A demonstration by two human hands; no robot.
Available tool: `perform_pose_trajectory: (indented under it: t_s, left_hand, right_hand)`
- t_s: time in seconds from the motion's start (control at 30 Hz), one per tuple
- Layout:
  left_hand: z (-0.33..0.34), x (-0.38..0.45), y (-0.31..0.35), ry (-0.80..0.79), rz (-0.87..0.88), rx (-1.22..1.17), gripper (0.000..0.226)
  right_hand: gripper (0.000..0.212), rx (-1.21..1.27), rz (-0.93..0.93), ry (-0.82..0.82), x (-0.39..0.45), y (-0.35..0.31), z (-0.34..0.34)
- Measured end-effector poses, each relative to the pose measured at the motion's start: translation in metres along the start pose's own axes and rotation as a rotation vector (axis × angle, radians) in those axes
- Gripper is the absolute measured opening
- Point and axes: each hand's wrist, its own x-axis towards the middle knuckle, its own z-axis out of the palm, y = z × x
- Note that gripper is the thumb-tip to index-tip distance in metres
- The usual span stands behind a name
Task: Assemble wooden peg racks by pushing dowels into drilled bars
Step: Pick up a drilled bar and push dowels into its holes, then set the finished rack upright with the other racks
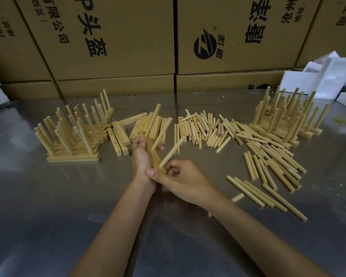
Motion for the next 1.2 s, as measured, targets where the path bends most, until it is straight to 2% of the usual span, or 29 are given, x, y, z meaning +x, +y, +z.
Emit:
perform_pose_trajectory:
  t_s: [0.1, 0.2, 0.33, 0.47, 0.53, 0.63, 0.7, 0.77, 0.87, 0.93, 1.07, 1.2]
  left_hand:
    - [0.001, -0.001, 0.004, 0.002, 0.045, -0.061, 0.029]
    - [-0.001, -0.004, 0.006, -0.024, 0.081, 0.027, 0.019]
    - [-0.002, -0.003, 0.005, 0.008, 0.090, 0.053, 0.029]
    - [-0.011, 0.002, 0.004, 0.032, 0.039, -0.050, 0.041]
    - [-0.009, 0.006, 0.002, 0.031, 0.040, 0.002, 0.040]
    - [-0.004, 0.005, -0.004, 0.034, 0.125, 0.202, 0.033]
    - [-0.010, 0.005, -0.012, 0.007, 0.153, 0.383, 0.032]
    - [-0.013, 0.005, -0.018, 0.004, 0.091, 0.568, 0.030]
    - [0.002, 0.002, -0.017, -0.031, 0.178, 0.576, 0.019]
    - [0.008, 0.000, -0.017, -0.036, 0.244, 0.606, 0.017]
    - [0.001, 0.000, -0.017, -0.074, 0.251, 0.637, 0.017]
    - [0.002, 0.003, -0.016, -0.081, 0.237, 0.639, 0.016]
  right_hand:
    - [0.035, 0.032, 0.014, 0.157, 0.007, -0.002, 0.000]
    - [0.022, 0.012, 0.023, 0.304, 0.011, 0.000, -0.010]
    - [0.009, 0.004, 0.009, 0.410, 0.017, -0.005, -0.026]
    - [0.012, 0.065, -0.044, 0.460, 0.022, -0.013, -0.037]
    - [0.006, 0.087, -0.059, 0.420, 0.025, -0.023, -0.033]
    - [0.023, 0.010, -0.108, 0.279, 0.033, -0.045, -0.016]
    - [0.026, -0.128, -0.137, 0.175, 0.041, -0.064, 0.003]
    - [0.019, -0.297, -0.152, 0.072, 0.052, -0.080, 0.029]
    - [0.019, -0.478, -0.174, -0.057, 0.069, -0.093, 0.069]
    - [0.017, -0.485, -0.159, -0.105, 0.079, -0.095, 0.094]
    - [0.018, -0.476, -0.096, -0.130, 0.096, -0.094, 0.126]
    - [0.029, -0.412, -0.038, -0.092, 0.106, -0.090, 0.139]
